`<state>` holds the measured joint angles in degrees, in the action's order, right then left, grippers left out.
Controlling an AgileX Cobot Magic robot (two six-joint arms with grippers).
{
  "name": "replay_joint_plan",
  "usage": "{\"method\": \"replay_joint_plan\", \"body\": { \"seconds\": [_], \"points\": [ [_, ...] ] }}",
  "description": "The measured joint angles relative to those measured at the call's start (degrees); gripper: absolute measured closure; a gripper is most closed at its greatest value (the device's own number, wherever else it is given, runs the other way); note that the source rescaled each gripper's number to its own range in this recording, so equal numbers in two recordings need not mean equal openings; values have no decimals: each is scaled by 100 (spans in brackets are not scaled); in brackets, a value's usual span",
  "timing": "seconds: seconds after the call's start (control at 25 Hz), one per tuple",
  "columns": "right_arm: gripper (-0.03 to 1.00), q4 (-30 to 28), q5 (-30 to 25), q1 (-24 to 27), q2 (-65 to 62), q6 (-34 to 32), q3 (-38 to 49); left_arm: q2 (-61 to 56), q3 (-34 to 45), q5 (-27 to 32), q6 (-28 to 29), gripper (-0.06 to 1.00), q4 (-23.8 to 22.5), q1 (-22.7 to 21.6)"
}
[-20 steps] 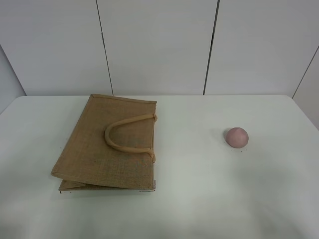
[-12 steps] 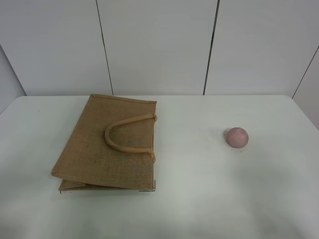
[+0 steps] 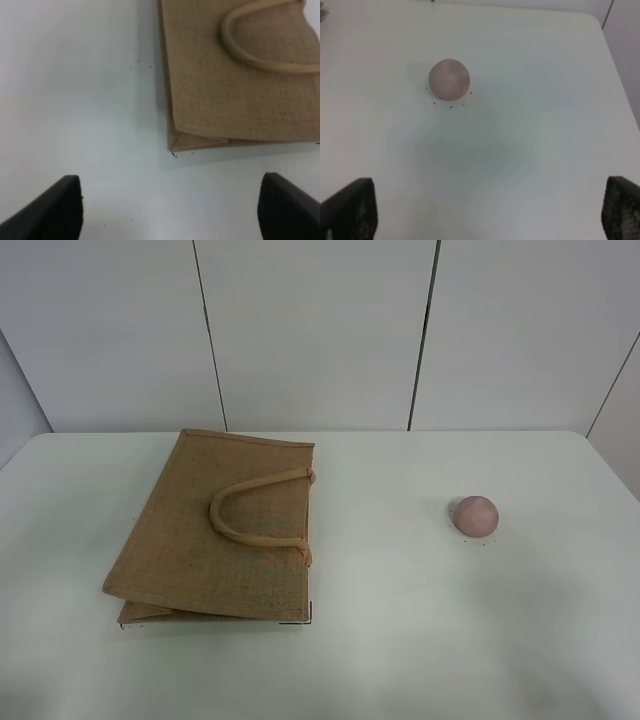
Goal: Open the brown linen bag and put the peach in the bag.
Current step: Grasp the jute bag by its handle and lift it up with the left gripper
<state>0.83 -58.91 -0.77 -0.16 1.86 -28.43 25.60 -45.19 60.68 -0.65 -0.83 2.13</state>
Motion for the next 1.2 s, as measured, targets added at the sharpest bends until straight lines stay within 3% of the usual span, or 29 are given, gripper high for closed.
{"method": "replay_joint_plan", "body": {
  "seconds": [0.52, 0.72, 0.92, 1.2],
  "points": [
    [-3, 0, 0, 0, 0, 0, 0, 5413, -3097, 22, -97, -6, 83, 0],
    [-3, 0, 0, 0, 0, 0, 0, 6988, -4066, -7, -97, -6, 390, 30],
    [-3, 0, 0, 0, 0, 0, 0, 8134, -4570, -65, -72, -6, 469, 392],
    [-3, 0, 0, 0, 0, 0, 0, 9097, -4679, -420, 231, -6, 685, 911]
  ]
}}
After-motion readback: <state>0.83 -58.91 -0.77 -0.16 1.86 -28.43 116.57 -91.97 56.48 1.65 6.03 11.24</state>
